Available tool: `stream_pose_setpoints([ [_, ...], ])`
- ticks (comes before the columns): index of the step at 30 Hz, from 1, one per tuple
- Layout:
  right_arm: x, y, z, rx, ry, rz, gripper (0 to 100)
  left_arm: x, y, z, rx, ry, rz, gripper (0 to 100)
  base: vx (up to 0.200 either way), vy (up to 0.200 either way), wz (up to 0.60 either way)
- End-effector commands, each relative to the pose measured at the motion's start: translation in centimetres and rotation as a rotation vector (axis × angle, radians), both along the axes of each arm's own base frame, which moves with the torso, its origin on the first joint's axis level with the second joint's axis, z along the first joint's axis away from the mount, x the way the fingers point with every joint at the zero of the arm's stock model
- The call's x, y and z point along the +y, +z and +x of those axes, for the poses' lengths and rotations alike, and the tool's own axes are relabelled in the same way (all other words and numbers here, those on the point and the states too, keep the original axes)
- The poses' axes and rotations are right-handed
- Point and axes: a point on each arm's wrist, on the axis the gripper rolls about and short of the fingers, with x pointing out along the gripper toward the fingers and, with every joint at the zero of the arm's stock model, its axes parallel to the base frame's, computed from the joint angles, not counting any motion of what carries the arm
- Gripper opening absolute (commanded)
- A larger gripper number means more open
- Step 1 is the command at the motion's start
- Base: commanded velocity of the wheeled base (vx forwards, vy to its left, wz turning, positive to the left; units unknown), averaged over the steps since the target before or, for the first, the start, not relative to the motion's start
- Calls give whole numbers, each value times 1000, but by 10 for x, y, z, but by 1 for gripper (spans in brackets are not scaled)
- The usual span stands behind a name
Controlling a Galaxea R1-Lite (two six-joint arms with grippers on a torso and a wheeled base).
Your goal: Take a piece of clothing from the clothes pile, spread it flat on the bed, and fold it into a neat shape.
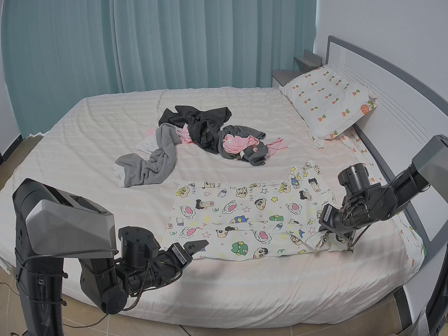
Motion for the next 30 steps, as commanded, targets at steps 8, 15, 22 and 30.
stream_pose_setpoints([
  [8,8,-19,-24,50,17,1,100,-1,-1,0,1,1,3,100,0,0,0],
  [15,8,-10,-48,14,40,4,100,-1,-1,0,0,0,4,100,0,0,0],
  [22,3,45,-67,-157,75,39,100,-1,-1,0,0,0,4,100,0,0,0],
  [30,15,30,-21,-155,153,120,100,-1,-1,-1,3,0,5,100,0,0,0],
])
